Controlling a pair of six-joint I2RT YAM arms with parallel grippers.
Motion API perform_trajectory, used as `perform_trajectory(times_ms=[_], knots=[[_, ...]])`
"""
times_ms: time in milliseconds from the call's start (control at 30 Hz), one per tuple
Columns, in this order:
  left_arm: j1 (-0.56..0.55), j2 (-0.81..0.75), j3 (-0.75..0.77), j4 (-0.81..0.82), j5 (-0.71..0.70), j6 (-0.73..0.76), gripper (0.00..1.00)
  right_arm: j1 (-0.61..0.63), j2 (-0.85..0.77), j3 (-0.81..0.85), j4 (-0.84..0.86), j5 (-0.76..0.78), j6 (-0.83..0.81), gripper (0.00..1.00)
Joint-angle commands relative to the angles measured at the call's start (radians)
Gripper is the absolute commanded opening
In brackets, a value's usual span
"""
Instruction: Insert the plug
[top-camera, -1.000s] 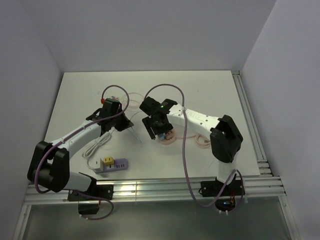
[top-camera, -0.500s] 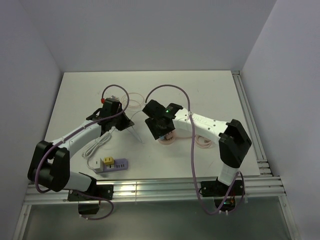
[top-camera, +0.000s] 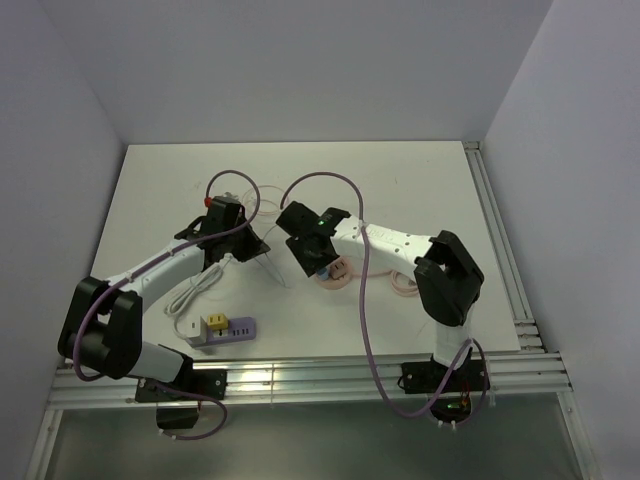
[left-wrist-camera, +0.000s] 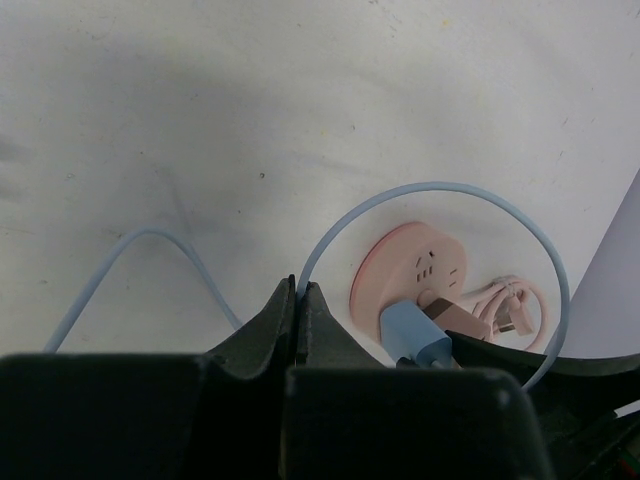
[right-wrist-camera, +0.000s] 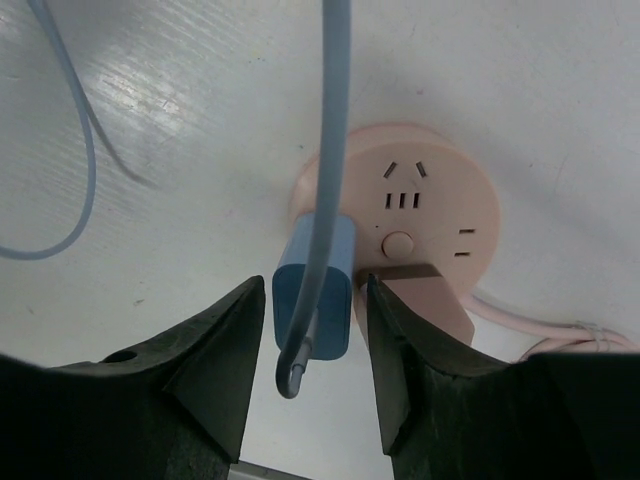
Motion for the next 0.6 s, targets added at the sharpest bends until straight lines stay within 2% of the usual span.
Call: perform_trajectory(times_ms=[0,67,100,200,333,567], knots=[[0.001,0.010,0.002,0.037,0.015,0.020,0.00,0.005,0.014,0.066,0.016,0.040,-0.019,0.46],[0.001,0.013,0.005,0.037,0.018,0.021,0.00,0.006,0.017,0.069,0.011,0.045,-0.016,0.32],[0.001,0.013,0.003,0.035,0.018,0.023,0.00,0.005,0.018,0.066,0.013,0.046,-0.016,0.17],[0.001,0.011,0.005,0.035,0.013,0.026,0.00,0.005,0.018,0.044,0.019,0.050,-0.016,0.00],[0.002,0.010,0.008,0.032,0.012,0.032,0.00,0.003,0.009,-0.006,0.056,0.048,-0.014,0.00],[0.001,0.033,0.011,0.035,0.015,0.035,0.00,-0.078,-0.029,-0.241,0.215,-0.078,0.026,0.00]])
